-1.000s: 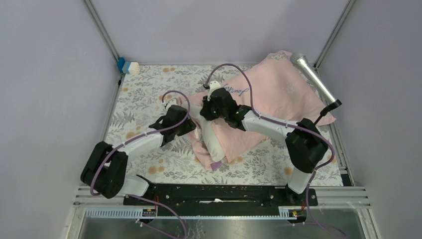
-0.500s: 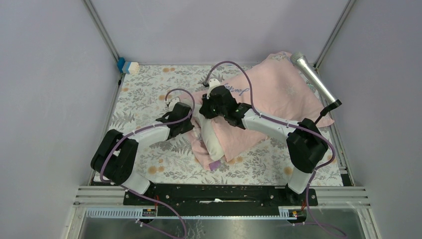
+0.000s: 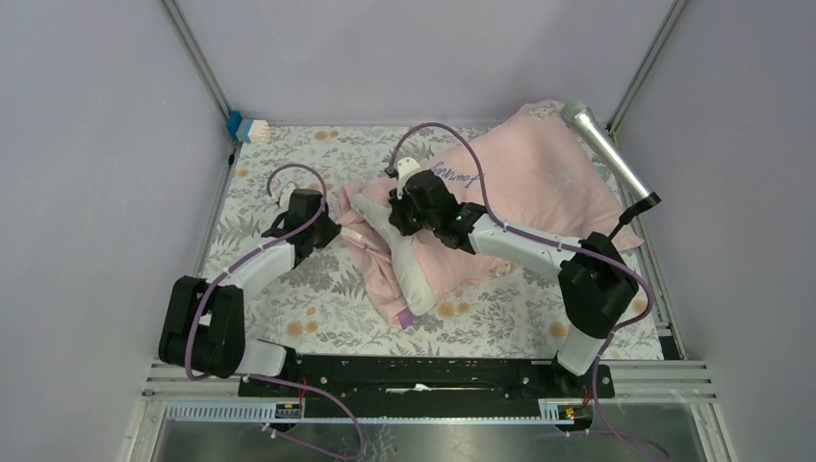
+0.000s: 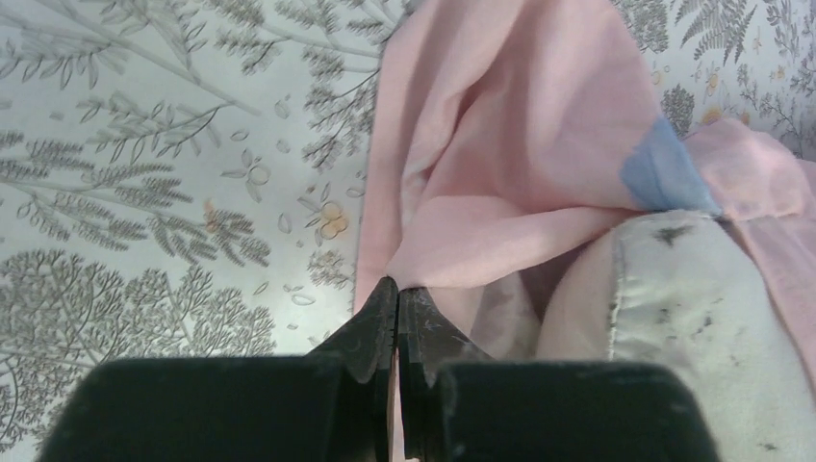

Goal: Put the pillow into the pillowcase

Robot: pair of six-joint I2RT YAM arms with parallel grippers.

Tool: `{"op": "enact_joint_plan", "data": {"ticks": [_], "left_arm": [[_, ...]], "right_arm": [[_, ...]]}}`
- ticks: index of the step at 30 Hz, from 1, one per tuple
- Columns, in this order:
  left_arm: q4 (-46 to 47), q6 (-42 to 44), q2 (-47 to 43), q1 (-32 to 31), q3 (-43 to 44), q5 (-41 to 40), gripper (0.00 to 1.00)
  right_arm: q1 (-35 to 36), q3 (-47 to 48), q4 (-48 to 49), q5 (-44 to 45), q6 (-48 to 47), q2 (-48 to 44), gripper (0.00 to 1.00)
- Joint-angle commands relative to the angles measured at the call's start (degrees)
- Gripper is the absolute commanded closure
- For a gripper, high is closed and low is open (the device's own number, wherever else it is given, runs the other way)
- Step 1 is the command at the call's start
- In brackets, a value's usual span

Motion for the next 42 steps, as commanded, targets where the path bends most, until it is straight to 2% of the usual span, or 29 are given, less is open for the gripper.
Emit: {"op": "enact_joint_plan", "data": {"ticks": [1, 5, 9, 18, 24, 31, 36, 42], "left_arm": [[7.1, -4.6, -5.3, 2.6, -4.5, 1.0, 1.00], [9.9, -7.6, -9.7, 6.0, -6.4, -0.3, 1.00], [11.1, -8.5, -10.6, 8.3, -4.0, 0.1, 1.00], [17.4, -6.6, -13.1, 9.2, -1.7, 0.9, 1.00], [25.0, -5.0, -17.7, 10.4, -2.5, 4.3, 1.00], [29.5, -1.4, -23.7, 10.3, -2.0, 9.6, 1.00], [27.2, -2.3, -26.8, 9.8, -2.8, 14.3, 1.00], [19.3, -5.6, -29.2, 7.5, -9.2, 21.5, 1.00]], "right_arm": [[2.8, 1.6, -8.4, 4.5, -7.8, 0.6, 1.00], [4.1, 1.7, -10.6, 7.1, -10.8, 3.1, 1.00], [5.1, 1.2, -11.2, 8.1, -14.3, 4.2, 1.00], [6.0, 4.4, -15.6, 10.1, -17.9, 10.4, 1.00], [6.2, 6.2, -19.6, 13.7, -19.2, 14.2, 1.00], [6.2, 10.8, -23.9, 16.8, -18.9, 19.4, 1.00], [6.0, 14.5, -23.8, 19.6, -15.3, 21.0, 1.00], [5.1, 27.2, -24.5, 25.5, -5.2, 21.6, 1.00]]}}
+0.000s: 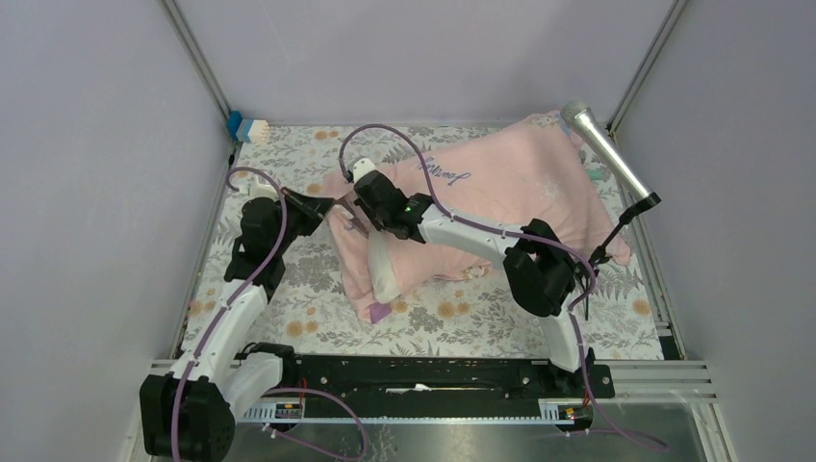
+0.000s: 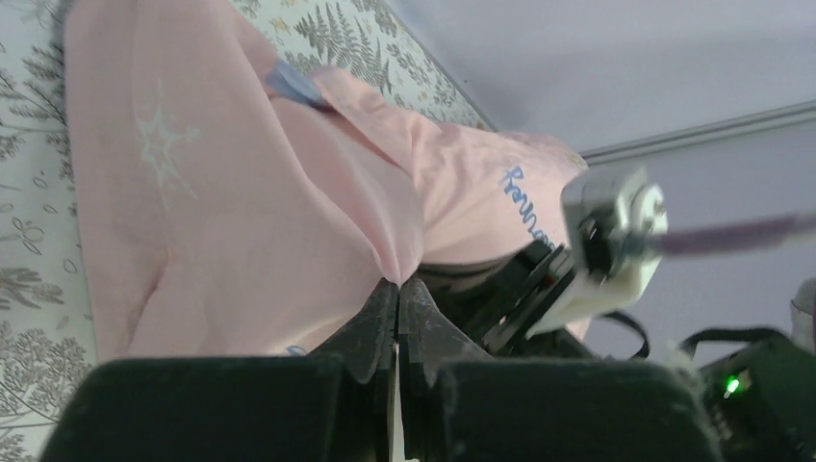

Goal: Put the pillow into the pillowcase

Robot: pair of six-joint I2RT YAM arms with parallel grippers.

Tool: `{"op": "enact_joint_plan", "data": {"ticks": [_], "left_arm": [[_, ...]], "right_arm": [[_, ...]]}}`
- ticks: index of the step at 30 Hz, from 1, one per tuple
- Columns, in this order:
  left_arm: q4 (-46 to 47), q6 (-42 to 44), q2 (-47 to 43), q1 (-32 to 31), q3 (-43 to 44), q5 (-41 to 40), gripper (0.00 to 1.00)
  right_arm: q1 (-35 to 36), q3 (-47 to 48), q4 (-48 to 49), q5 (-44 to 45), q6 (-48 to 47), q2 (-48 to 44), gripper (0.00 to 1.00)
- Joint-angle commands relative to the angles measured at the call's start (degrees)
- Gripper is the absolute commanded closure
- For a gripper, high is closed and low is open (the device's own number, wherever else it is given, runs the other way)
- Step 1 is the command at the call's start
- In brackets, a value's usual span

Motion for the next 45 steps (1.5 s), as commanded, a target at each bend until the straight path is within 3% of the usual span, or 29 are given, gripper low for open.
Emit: {"op": "enact_joint_plan", "data": {"ticks": [1, 4, 9, 15, 19, 26, 31, 35, 41, 42, 43, 45], "left_arm": [[6.6, -2.9, -3.7, -0.9, -2.6, 3.7, 1.00], [7.5, -3.6, -1.0, -2.6, -5.3, 9.6, 1.00], [7.0, -1.6, 10.5, -4.3, -1.0, 18.9, 1.00], [1.9, 1.9, 18.5, -4.0, 7.3, 18.1, 1.00], [0.2, 2.1, 22.1, -3.5, 11.1, 17.3, 1.00], [-1.0, 2.4, 25.0, -1.7, 12.8, 16.6, 1.00], [-2.6, 3.3, 23.8, -0.4, 11.3, 14.9, 1.00], [-3.1, 4.1, 23.1, -0.2, 10.7, 14.7, 1.00], [-5.2, 5.8, 21.5, -0.1, 9.4, 12.6, 1.00], [-6.7, 6.2, 20.9, -0.1, 9.1, 11.4, 1.00], [-7.5, 6.5, 20.2, -0.1, 8.3, 10.0, 1.00], [-8.5, 6.7, 18.7, 0.1, 6.3, 7.6, 1.00]], "right_arm": [[-1.3, 7.8, -11.7, 7.1, 9.1, 3.5, 1.00], [-1.2, 15.5, -11.0, 9.7, 12.9, 3.8, 1.00], [-1.2, 23.6, -9.7, 9.2, 15.0, 6.1, 0.99], [-1.0, 28.8, -15.9, 5.0, 13.6, 7.4, 0.60], [0.5, 26.2, -17.7, 3.4, 10.7, 2.7, 0.39], [4.6, 12.9, -18.0, 4.9, 7.9, -8.4, 0.29], [9.2, 2.5, -18.0, 7.9, 7.8, -13.7, 0.14], [13.0, 0.0, -18.0, 11.3, 8.6, -10.8, 0.01], [12.1, -0.5, -17.2, 15.3, 11.4, -1.3, 0.01], [11.3, -0.3, -17.2, 14.6, 11.8, -0.2, 0.05], [10.4, -0.3, -17.3, 13.6, 12.5, 0.3, 0.14], [8.5, -1.2, -16.7, 11.0, 13.5, -0.3, 0.51]]}}
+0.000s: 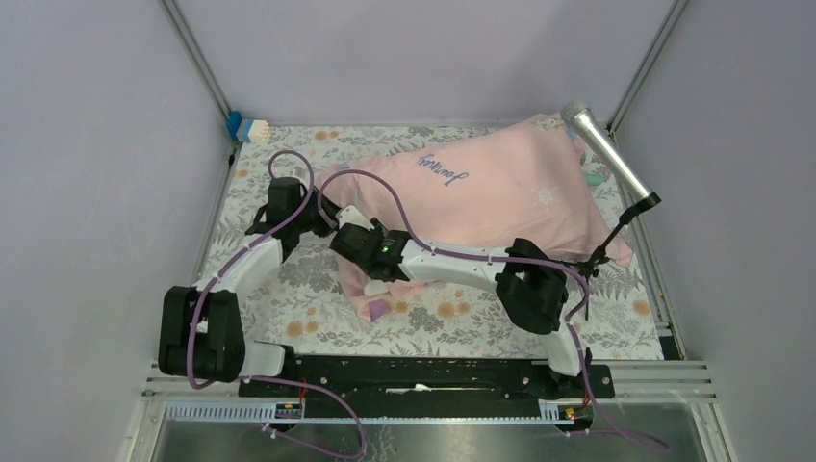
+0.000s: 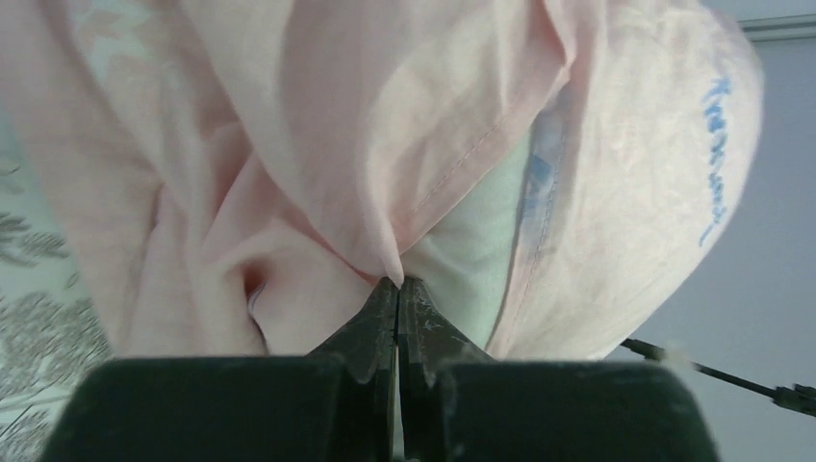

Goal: Put the pillow into the pillowcase

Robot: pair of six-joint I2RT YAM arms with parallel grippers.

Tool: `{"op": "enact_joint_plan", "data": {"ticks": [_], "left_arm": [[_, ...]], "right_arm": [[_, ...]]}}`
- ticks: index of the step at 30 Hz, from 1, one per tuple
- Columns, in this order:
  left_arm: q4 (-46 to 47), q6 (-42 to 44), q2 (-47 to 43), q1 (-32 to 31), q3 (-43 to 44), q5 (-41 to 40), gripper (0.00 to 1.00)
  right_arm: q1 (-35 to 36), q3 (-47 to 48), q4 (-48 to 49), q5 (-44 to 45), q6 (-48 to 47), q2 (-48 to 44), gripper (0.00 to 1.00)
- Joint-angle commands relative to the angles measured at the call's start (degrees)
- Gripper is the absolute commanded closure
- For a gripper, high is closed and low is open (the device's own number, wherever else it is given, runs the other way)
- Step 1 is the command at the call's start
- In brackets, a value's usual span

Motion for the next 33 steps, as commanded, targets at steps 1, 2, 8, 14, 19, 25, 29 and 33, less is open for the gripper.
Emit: {"op": "enact_joint_plan", "data": {"ticks": [1, 2, 8, 14, 19, 25, 29, 33], "left_arm": [[-2.0, 2.2, -5.0, 0.7, -3.7, -6.1, 1.00], [-2.2, 2.1, -5.4, 0.7, -4.5, -7.0, 1.00], [-1.0, 2.2, -8.1, 0.2, -8.1, -7.5, 0.68], [-2.0, 1.4, -14.5, -2.4, -12.7, -11.7, 0.47], [-3.0, -1.7, -18.5, -7.7, -16.0, -20.4, 0.48], [0.0, -5.6, -15.0, -9.8, -15.9, -29.0, 0.60], [1.9, -5.6, -11.7, -10.0, -14.0, -30.1, 0.61], [3.1, -5.1, -7.3, -10.2, -12.3, -29.1, 0.63]], "right_arm": [[-5.0, -1.9, 1.4, -4.5, 3.8, -0.7, 0.68], [-6.1, -3.1, 2.8, -7.9, 4.1, -2.2, 0.81], [-10.9, -8.1, 10.6, -25.7, 5.2, -8.7, 1.00], [-12.3, -8.5, 12.2, -30.2, 7.0, -9.5, 1.00], [-12.5, -8.0, 12.4, -30.9, 7.5, -9.7, 1.00], [-12.6, -7.6, 12.3, -31.1, 7.7, -10.5, 1.00], [-12.6, -7.1, 12.3, -31.2, 7.7, -11.0, 1.00], [-12.6, -6.6, 11.8, -31.2, 7.7, -11.0, 1.00]]}}
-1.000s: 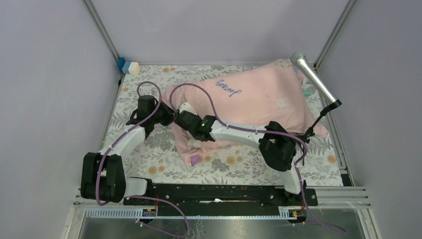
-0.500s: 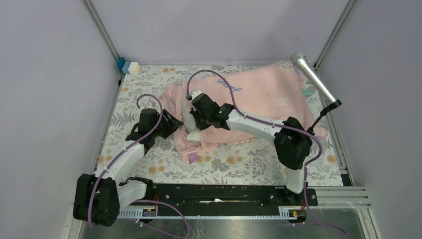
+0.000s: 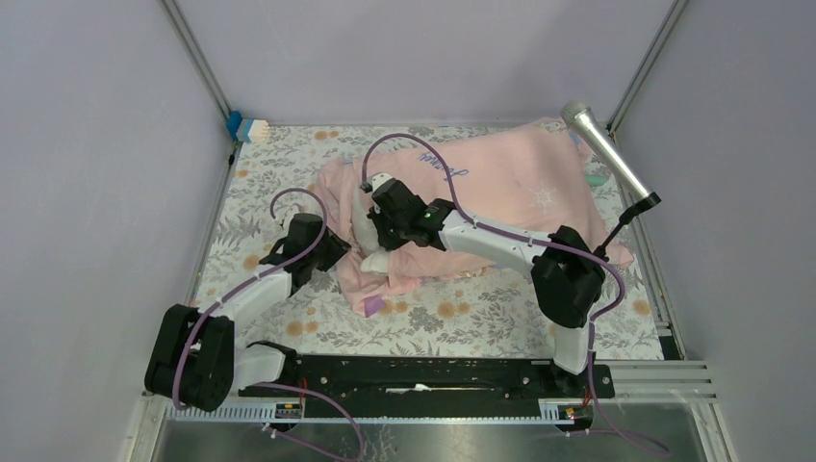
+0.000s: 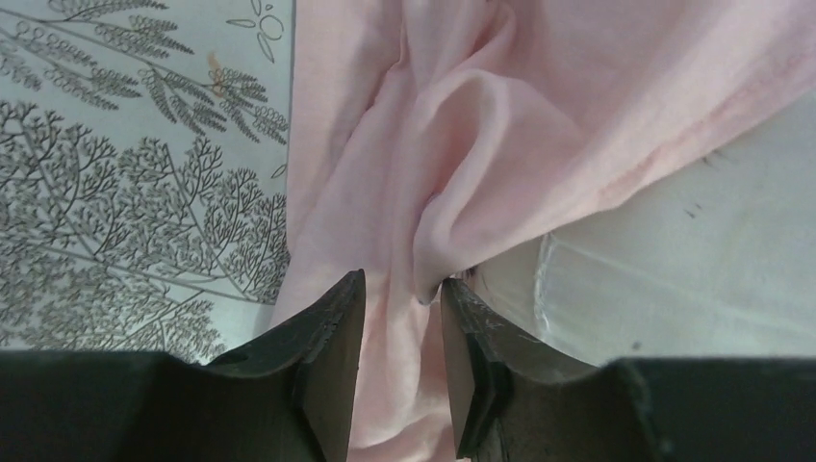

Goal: Put the pillow into the pillowcase

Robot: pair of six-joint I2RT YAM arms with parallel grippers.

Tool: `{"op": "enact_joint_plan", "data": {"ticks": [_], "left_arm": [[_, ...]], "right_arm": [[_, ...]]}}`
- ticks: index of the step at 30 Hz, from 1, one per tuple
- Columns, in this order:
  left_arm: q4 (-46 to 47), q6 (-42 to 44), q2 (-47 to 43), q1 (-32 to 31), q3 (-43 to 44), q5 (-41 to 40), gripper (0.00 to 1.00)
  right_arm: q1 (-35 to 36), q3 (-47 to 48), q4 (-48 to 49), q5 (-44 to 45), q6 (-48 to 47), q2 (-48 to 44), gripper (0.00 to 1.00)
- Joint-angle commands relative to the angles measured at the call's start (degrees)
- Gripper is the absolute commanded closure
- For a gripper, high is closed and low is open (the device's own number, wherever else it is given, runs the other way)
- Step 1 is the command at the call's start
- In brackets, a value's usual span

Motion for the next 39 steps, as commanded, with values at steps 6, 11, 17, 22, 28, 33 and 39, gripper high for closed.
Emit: {"op": "enact_joint_plan", "data": {"ticks": [6, 11, 17, 22, 28, 33, 39], "left_arm": [[9.3, 0.3, 4.5, -0.8, 4.0, 0.1, 0.64], [5.6, 3.6, 7.4, -1.1, 7.3, -4.1, 0.77], [-2.8, 7.0, 2.3, -1.1, 10.2, -1.9, 1.00], [-12.4, 10.8, -5.3, -1.1, 10.7, 1.9, 1.00], [-22.0, 12.3, -15.7, -1.1, 10.3, 9.8, 1.00], [-25.0, 11.3, -22.8, -1.2, 12.0, 23.4, 1.00], [-24.4, 7.3, -23.9, -1.2, 18.3, 32.6, 1.00]], "right_arm": [[0.0, 1.6, 1.8, -3.0, 1.8, -2.6, 1.00], [0.0, 1.7, 1.9, -2.8, 2.4, -2.7, 1.00], [-0.1, 3.0, 1.9, 0.5, 3.7, -1.9, 1.00], [-1.0, 7.9, 3.5, 7.8, 9.1, -0.1, 1.00], [-1.6, 12.3, 7.1, 16.8, 15.5, 4.0, 1.00], [-0.2, 12.2, 10.8, 27.8, 16.8, 8.6, 1.00], [4.3, 4.7, 20.5, 35.8, 16.2, 9.5, 1.00]]}}
